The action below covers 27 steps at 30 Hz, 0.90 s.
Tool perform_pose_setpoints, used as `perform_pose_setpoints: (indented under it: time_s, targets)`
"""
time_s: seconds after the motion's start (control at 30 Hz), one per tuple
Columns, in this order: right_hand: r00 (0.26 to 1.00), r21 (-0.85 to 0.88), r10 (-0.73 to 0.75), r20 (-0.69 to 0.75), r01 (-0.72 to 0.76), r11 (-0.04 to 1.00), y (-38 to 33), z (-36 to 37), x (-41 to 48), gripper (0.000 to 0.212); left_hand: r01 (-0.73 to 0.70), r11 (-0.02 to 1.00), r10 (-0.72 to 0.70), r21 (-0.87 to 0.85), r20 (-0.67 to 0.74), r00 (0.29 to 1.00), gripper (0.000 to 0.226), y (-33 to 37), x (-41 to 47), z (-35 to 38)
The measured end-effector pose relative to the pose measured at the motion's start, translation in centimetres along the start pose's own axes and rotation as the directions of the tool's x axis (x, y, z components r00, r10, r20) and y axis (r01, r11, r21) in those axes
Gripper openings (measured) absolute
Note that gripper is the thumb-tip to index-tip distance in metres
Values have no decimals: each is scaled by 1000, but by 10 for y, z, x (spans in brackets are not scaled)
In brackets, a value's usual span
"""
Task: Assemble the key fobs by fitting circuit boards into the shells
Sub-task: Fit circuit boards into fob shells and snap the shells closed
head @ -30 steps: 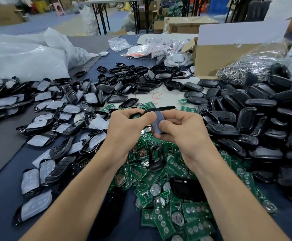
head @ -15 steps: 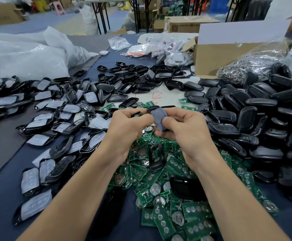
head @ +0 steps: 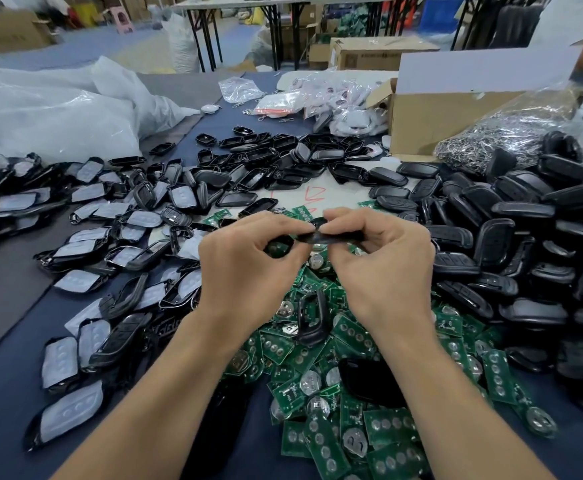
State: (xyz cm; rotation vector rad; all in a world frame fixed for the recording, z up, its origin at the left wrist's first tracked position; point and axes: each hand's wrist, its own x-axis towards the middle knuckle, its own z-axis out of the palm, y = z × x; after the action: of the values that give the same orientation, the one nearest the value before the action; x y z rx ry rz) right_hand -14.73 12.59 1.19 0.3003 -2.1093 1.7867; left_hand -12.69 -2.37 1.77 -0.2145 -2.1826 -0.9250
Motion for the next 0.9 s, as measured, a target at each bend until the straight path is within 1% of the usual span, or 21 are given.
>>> perform_pose_setpoints:
  time_s: [0.07,0.13,0.2,0.27,0.3,0.37,0.4,0.43,0.47,0.5,0.53,0.57,0.6,0.67,0.73,0.8,0.9]
  targets:
    - [995,107,39,95,-49,993,0,-3,2,34,-109,990,114,92,-53,992,15,0,0,-2]
    - [969,259,117,218,-173,950,-1,-8,6,30,-193,971,204,140,-69,977,9,-3,2,-5]
    - [912,403,217,347,-354,844,0,-13,9,22,-260,949,275,178,-67,959,5,-6,3,-8]
    - [853,495,286,437,-494,715,1,-15,11,14,-310,926,332,215,-73,940,6,-7,5,-10]
    - [831,522,309,462,-537,663,1,-16,11,15,-327,916,352,231,-75,933,7,-8,6,-10]
    - [807,549,345,480,-583,600,2,-16,10,26,-330,915,354,232,-71,932,12,-9,5,-9]
    - [808,546,361,465,-583,602,3,-16,10,31,-297,932,315,207,-59,947,17,-9,4,-8]
    - [819,532,372,436,-568,628,3,-16,10,34,-214,963,224,163,-43,974,23,-9,2,-6]
    - [836,512,377,399,-545,664,4,-15,10,37,-75,991,77,109,-19,997,28,-7,1,-4]
    - [852,492,381,359,-520,698,4,-15,10,40,88,995,-89,51,19,996,29,-4,0,-1]
    - [865,478,382,324,-499,723,5,-15,10,42,229,973,-228,-16,66,972,24,-4,-1,3]
    - [877,465,379,296,-479,744,6,-14,10,43,333,939,-321,-89,124,939,17,-5,-1,7]
    - [888,450,370,273,-458,767,6,-14,10,44,411,896,-378,-169,198,905,13,-7,1,9]
    - [912,402,344,222,-407,820,6,-13,10,46,530,790,-412,-307,374,831,20,-11,6,6]
    - [935,333,316,163,-354,874,7,-14,11,46,587,734,-400,-342,481,780,25,-13,10,2]
    - [951,254,285,123,-308,917,7,-13,11,47,603,708,-404,-368,490,773,21,-13,11,0]
    - [960,192,260,107,-276,942,8,-10,10,47,638,680,-453,-360,479,752,11,-15,10,3]
